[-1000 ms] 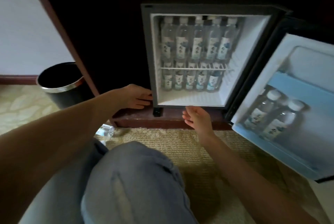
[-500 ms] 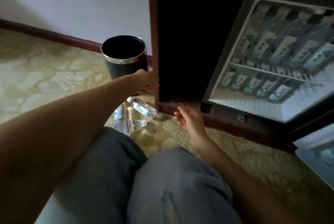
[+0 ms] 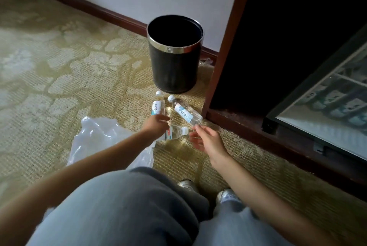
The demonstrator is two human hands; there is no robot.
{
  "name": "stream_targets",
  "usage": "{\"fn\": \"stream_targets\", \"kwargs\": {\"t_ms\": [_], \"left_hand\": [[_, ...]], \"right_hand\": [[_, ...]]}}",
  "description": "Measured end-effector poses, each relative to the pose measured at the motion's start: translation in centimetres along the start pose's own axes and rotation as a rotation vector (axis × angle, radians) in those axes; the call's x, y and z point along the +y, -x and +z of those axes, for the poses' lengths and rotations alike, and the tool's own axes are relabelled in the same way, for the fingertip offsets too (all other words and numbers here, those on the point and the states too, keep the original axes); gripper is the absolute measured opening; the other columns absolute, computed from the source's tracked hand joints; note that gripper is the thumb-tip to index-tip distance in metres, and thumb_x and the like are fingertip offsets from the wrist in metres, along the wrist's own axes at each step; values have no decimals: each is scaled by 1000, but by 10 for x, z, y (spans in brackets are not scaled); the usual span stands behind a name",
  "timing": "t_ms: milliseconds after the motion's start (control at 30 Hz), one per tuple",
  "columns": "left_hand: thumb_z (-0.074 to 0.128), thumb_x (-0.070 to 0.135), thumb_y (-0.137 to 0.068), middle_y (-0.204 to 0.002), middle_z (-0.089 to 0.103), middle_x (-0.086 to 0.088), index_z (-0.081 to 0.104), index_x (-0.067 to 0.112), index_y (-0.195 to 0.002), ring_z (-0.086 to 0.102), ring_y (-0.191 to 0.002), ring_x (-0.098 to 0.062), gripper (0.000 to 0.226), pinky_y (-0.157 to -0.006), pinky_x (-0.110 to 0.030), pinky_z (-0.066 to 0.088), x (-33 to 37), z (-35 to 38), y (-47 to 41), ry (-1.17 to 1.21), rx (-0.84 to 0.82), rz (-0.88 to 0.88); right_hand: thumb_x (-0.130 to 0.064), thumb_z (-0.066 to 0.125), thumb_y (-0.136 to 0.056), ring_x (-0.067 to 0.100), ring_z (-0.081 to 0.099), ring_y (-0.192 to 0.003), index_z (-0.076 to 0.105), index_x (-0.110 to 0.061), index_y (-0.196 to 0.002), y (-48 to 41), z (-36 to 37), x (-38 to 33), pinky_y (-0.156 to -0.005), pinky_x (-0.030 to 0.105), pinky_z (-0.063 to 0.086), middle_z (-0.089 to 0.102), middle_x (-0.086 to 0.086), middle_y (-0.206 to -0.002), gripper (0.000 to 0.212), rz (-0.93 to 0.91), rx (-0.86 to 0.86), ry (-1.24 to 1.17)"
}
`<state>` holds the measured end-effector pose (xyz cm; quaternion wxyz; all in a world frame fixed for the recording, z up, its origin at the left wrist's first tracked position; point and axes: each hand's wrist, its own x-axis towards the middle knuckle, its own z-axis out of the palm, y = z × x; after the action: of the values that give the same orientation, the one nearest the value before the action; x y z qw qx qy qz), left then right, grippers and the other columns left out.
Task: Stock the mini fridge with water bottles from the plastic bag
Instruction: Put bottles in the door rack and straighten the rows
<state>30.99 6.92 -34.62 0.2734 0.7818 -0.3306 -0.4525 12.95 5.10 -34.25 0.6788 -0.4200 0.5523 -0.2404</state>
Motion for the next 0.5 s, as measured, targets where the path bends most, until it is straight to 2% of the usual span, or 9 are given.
{"fn": "stream_targets", "kwargs": {"t_ms": [67, 133, 233, 367, 433, 500], "left_hand": [[56, 1, -89, -129, 59, -12, 57, 13, -126, 61, -92, -18, 39, -68, -23, 55, -17, 9, -9, -52, 22, 17], [61, 2, -86, -130, 58, -9, 54, 14, -129, 60, -106, -22, 45, -84, -33, 54, -30, 19, -18, -182, 57, 48], [63, 1, -82, -137, 49, -10, 48, 16, -134, 52, -118, -25, 56, -94, -36, 50, -44, 30, -32, -390, 81, 137], [66, 15, -82, -148, 35, 1, 31, 27, -145, 34, -133, -19, 72, -110, -36, 27, -57, 38, -52, -869, 99, 323], [65, 27, -84, -149, 33, 2, 21, 28, -149, 30, -137, -18, 78, -114, -38, 18, -63, 39, -63, -1015, 52, 324], [63, 35, -85, -149, 33, -1, 13, 26, -151, 28, -138, -20, 83, -115, -39, 16, -72, 40, -73, -1099, 41, 329]], "right_hand": [[-26, 53, -96, 14, 64, -81, 63, -8, -106, -11, 10, 7, -78, 29, 53, 68, 2, -90, 23, 58, -36, -4], [-28, 52, -97, 12, 64, -78, 63, -10, -107, -23, 17, 14, -72, 26, 51, 68, 1, -91, 24, 126, -42, -33], [-34, 50, -97, 9, 63, -77, 62, -13, -109, -42, 21, 25, -61, 21, 39, 70, 1, -100, 27, 224, -26, 37], [-37, 48, -98, 6, 62, -75, 61, -13, -117, -65, 20, 41, -59, 20, 32, 70, 1, -105, 33, 319, -34, 44], [-37, 47, -98, 6, 61, -75, 60, -14, -118, -74, 21, 49, -67, 21, 36, 69, 1, -105, 32, 348, -45, 35], [-37, 46, -99, 7, 61, -78, 59, -15, -118, -85, 23, 60, -90, 29, 39, 69, 2, -109, 32, 372, -54, 6]]}}
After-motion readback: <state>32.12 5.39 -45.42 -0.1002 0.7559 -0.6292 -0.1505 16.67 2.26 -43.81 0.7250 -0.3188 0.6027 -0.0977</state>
